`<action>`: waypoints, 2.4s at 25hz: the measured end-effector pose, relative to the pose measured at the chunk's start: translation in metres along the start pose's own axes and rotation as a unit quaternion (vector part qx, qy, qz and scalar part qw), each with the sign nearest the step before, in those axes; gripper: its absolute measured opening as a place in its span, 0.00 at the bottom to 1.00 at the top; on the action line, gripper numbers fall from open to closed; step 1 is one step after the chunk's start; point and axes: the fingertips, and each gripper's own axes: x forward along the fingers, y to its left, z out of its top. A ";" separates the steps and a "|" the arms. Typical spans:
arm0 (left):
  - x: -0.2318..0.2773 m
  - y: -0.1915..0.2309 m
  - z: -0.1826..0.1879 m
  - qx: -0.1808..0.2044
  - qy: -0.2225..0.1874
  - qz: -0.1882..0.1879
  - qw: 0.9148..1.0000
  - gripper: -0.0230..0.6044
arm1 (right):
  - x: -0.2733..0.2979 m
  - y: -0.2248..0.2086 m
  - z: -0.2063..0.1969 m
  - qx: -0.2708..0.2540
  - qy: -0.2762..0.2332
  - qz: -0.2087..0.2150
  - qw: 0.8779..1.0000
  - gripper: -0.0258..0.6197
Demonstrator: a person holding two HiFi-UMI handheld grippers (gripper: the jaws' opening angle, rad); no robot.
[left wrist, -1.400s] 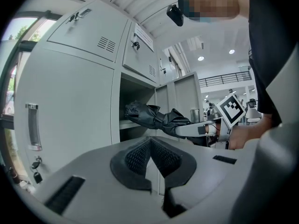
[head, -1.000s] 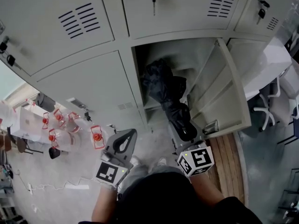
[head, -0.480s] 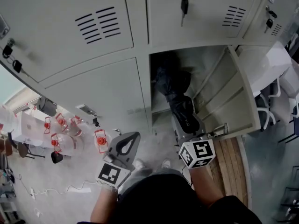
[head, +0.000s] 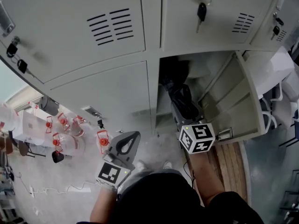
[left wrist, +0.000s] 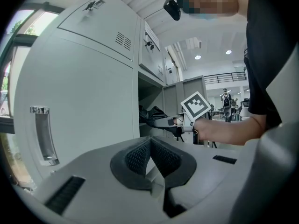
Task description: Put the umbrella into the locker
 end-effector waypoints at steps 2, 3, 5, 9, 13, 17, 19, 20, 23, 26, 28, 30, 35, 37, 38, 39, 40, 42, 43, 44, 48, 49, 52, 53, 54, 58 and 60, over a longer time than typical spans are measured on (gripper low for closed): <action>0.000 0.003 -0.001 -0.002 0.001 0.003 1.000 0.05 | 0.007 0.000 0.001 -0.002 0.002 0.002 1.000 0.34; 0.001 0.005 -0.001 -0.001 0.002 0.005 1.000 0.05 | 0.010 -0.001 0.002 -0.002 0.003 0.002 1.000 0.34; 0.002 0.008 -0.002 0.000 0.004 0.008 1.000 0.05 | 0.015 -0.003 0.003 0.000 0.005 0.003 1.000 0.34; 0.005 0.012 -0.002 0.000 0.006 0.013 1.000 0.05 | 0.022 -0.007 0.008 -0.001 0.005 0.004 1.000 0.34; 0.010 0.014 -0.002 0.001 0.006 0.016 1.000 0.05 | 0.038 -0.011 0.013 0.003 0.015 0.008 1.000 0.34; 0.012 0.018 -0.001 -0.002 0.005 0.021 1.000 0.05 | 0.053 -0.012 0.018 0.003 0.018 0.010 1.000 0.34; 0.012 0.020 -0.002 -0.002 0.004 0.024 1.000 0.05 | 0.056 -0.012 0.020 0.004 0.018 0.012 1.000 0.35; 0.012 0.021 -0.002 -0.003 0.004 0.025 1.000 0.05 | 0.057 -0.012 0.021 0.004 0.019 0.013 1.000 0.35; 0.014 0.022 -0.001 -0.002 0.004 0.025 1.000 0.05 | 0.061 -0.012 0.023 0.005 0.021 0.015 1.000 0.35; 0.015 0.021 -0.001 -0.002 0.003 0.025 1.000 0.05 | 0.066 -0.012 0.025 0.007 0.027 0.015 1.000 0.35; 0.015 0.020 -0.001 -0.003 0.002 0.024 1.000 0.05 | 0.070 -0.012 0.027 0.005 0.030 0.014 0.999 0.35; 0.016 0.019 -0.001 -0.003 0.002 0.023 1.000 0.05 | 0.073 -0.012 0.028 0.001 0.031 0.013 0.999 0.35; 0.015 0.015 -0.003 -0.004 0.003 0.020 1.000 0.05 | 0.075 -0.011 0.027 -0.015 0.029 0.013 0.999 0.37; 0.014 0.013 -0.003 -0.003 0.003 0.019 1.000 0.05 | 0.073 -0.010 0.028 -0.023 0.023 0.014 0.999 0.39; 0.013 0.013 -0.003 -0.002 0.003 0.019 1.000 0.05 | 0.072 -0.009 0.030 -0.025 0.016 0.013 0.999 0.42; 0.012 0.012 -0.004 -0.001 0.003 0.019 1.000 0.05 | 0.070 -0.008 0.033 -0.027 0.008 0.012 1.000 0.44; 0.011 0.012 -0.004 -0.001 0.002 0.019 1.000 0.05 | 0.068 -0.008 0.034 -0.030 0.001 0.008 1.000 0.44; 0.009 0.013 -0.004 -0.003 0.002 0.021 1.000 0.05 | 0.065 -0.007 0.033 -0.039 -0.004 0.001 0.999 0.44; 0.009 0.013 -0.004 -0.003 0.002 0.021 1.000 0.05 | 0.065 -0.008 0.031 -0.040 -0.004 -0.002 0.999 0.44; 0.009 0.013 -0.004 -0.004 0.002 0.021 1.000 0.05 | 0.064 -0.008 0.030 -0.040 -0.005 -0.003 0.999 0.44; 0.009 0.010 -0.007 -0.005 0.005 0.018 1.000 0.05 | 0.054 -0.008 0.026 -0.038 -0.009 -0.006 0.999 0.44; 0.009 0.009 -0.007 -0.006 0.005 0.017 1.000 0.05 | 0.050 -0.008 0.024 -0.037 -0.010 -0.006 0.999 0.44; 0.010 0.009 -0.010 0.003 0.003 0.010 1.000 0.05 | 0.034 -0.008 0.017 -0.029 -0.006 -0.005 1.000 0.44; 0.011 0.009 -0.010 0.007 0.002 0.007 1.000 0.05 | 0.029 -0.008 0.014 -0.027 -0.003 -0.006 1.000 0.44; 0.012 0.008 -0.010 0.002 0.002 0.006 1.000 0.05 | 0.024 -0.009 0.010 -0.027 0.000 -0.006 1.000 0.44; 0.019 0.002 -0.010 -0.010 0.007 -0.004 1.000 0.05 | 0.009 -0.013 -0.009 -0.024 0.015 -0.014 0.999 0.44; 0.023 -0.002 -0.010 -0.009 0.008 -0.012 1.000 0.05 | 0.002 -0.016 -0.016 -0.023 0.017 -0.022 0.999 0.42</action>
